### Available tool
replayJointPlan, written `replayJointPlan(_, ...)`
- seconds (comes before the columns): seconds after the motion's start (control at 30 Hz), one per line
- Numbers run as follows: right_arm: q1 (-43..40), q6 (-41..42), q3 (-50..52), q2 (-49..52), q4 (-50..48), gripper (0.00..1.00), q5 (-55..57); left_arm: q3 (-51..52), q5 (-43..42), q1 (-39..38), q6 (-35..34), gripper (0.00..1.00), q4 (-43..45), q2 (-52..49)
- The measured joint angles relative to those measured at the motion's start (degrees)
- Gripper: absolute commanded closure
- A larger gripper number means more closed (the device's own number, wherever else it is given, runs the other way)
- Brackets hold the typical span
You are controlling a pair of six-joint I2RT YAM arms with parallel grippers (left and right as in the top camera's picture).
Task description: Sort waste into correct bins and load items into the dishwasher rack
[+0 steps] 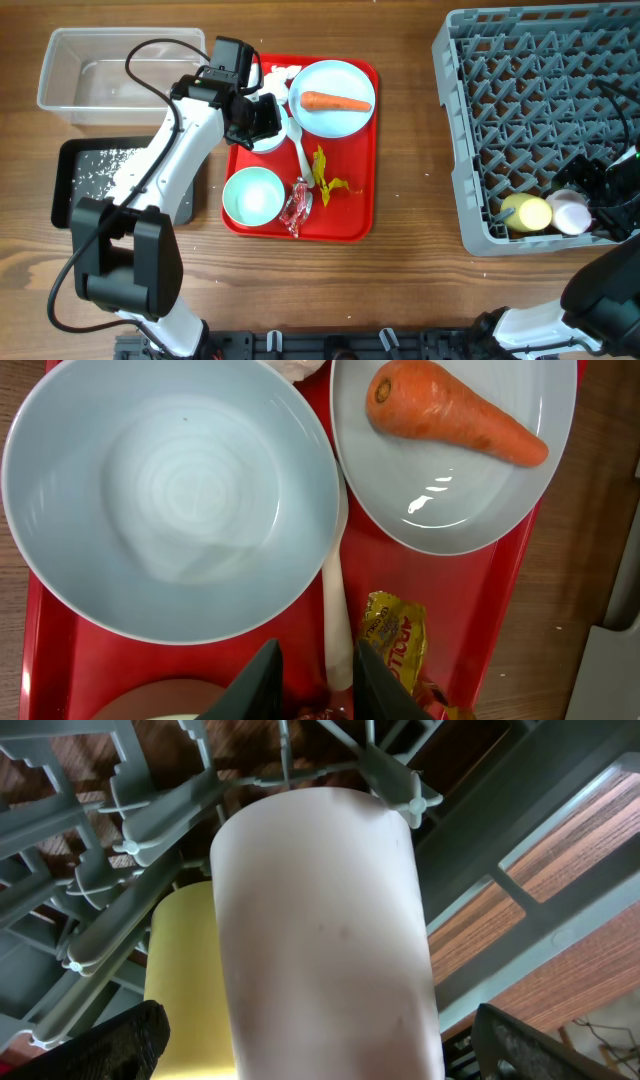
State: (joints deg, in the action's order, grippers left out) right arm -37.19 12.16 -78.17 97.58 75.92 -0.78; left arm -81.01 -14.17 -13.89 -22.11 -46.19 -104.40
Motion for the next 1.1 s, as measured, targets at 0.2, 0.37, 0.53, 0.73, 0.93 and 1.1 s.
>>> replayJointPlan(0.2,0.00,0.66,-7.61,-3.54,5.53,0.56,0.00,0.00,0.00,0.00,0.02,0.76,-0.07,0.00)
replayJointPlan(0.37,0.74,0.17,-4.48,-11.30,4.42,0.67,-0.46,0.02,0.02,0.00,0.02,0.76,-0.04,0.00)
replayJointPlan(0.53,1.53,0.17,3.63,-11.17,-0.09,0.63,-0.48,0.04,0.02,0.00,0.02,0.75,-0.07,0.00)
replayJointPlan(0.73,1.53,2.71,6.05,-10.14,-6.47,0.61,1.40,0.04,0.00,0.00,0.02,0.75,-0.07,0.00)
replayJointPlan(0.93,1.53,4.76,6.08,-8.63,-12.13,0.54,4.22,0.04,0.02,0.00,0.02,0.75,-0.07,0.00)
replayJointPlan(1.1,1.46,5.60,5.90,-4.04,-12.81,0.47,7.21,0.04,0.02,0.00,0.02,0.75,-0.07,0.00)
